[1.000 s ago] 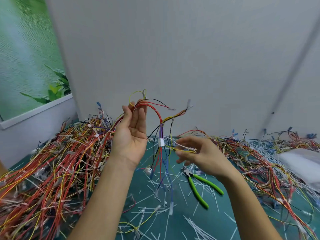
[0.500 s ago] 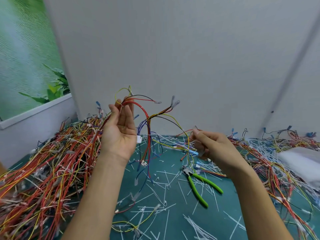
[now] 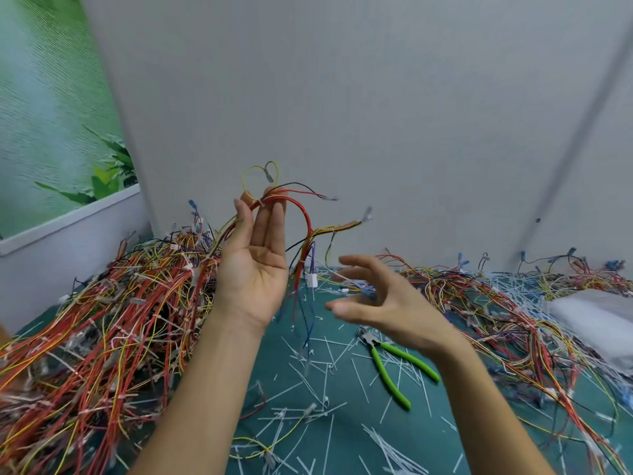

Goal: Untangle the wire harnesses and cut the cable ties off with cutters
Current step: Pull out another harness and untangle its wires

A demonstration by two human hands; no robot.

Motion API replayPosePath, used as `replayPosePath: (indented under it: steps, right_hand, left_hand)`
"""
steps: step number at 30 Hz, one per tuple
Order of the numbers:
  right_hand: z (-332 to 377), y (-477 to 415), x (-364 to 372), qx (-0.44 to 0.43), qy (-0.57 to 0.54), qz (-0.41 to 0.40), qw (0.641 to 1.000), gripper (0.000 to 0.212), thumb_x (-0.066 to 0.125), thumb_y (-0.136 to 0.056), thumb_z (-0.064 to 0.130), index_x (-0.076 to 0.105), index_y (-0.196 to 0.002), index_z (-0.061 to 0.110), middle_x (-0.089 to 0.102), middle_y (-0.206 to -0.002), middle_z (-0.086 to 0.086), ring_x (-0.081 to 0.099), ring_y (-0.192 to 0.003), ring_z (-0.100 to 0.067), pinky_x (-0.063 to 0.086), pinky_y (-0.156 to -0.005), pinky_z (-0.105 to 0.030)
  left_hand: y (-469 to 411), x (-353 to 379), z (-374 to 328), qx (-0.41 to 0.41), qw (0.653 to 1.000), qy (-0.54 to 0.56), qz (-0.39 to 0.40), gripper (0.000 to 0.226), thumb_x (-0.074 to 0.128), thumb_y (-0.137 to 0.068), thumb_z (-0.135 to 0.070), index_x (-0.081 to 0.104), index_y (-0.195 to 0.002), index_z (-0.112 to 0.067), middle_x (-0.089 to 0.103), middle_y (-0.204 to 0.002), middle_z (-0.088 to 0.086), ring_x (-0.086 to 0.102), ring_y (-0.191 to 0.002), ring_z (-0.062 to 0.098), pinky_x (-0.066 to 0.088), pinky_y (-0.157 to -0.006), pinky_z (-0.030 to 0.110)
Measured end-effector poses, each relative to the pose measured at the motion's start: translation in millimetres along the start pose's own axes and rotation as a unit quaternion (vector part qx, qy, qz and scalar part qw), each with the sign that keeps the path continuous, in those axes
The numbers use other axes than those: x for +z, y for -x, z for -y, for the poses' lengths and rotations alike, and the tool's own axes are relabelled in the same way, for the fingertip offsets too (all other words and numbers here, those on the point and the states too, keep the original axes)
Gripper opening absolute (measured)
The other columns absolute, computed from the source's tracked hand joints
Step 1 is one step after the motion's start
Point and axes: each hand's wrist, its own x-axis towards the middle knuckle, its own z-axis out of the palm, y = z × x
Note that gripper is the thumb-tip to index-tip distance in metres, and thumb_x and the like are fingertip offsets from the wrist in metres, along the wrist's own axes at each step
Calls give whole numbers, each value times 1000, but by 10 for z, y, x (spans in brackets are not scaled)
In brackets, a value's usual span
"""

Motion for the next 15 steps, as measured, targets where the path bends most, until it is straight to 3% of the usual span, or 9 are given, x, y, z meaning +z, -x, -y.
replayPosePath:
  steps: [2,4,6,9,13,15]
  right_hand:
    - [-19,-36,190,5,42,-11,999,94,91,-52,68,52,-134,44,57,-139,14,73,-107,-9,60,-94,-39]
    - [-46,-72,338,10,14,-20,1000,99,91,-49,70,51,-135,42,56,-141,11,73,-107,-10,60,-93,-39]
    - [-87,-106,394,6,-51,-14,999,99,94,-59,53,47,-143,30,56,-144,4,73,-108,-21,60,-89,-44]
    - [-102,-109,372,-30,-92,9,995,93,91,-72,24,39,-149,24,59,-143,2,74,-97,-35,61,-81,-57]
    - [-114,-99,380,-93,-121,7,988,96,85,-77,2,38,-151,39,61,-142,-6,75,-82,-42,63,-66,-42]
    - [-122,-93,381,-127,-147,0,981,78,77,-82,-1,50,-143,38,67,-131,-11,75,-80,-37,61,-62,-38]
  left_hand:
    - [50,33,88,-20,1000,-3,8,31,60,-95,-21,79,-75,-7,78,-83,10,77,-79,17,63,-70,26]
    - [105,70,193,-43,999,-9,8,33,59,-95,-21,80,-74,-7,78,-82,9,77,-77,16,63,-70,26]
    - [140,89,265,-64,998,-14,13,37,56,-98,-19,79,-72,-7,78,-80,9,77,-75,16,62,-69,25]
    - [178,129,256,-121,991,-37,32,23,61,-88,-15,77,-81,1,78,-85,12,77,-73,16,61,-62,22]
    - [234,153,221,-216,967,-96,90,26,58,-86,-14,78,-83,2,77,-86,12,76,-71,13,59,-60,18]
    - [246,147,172,-230,958,-132,107,25,59,-85,-16,80,-81,-2,78,-84,8,75,-69,10,59,-60,17]
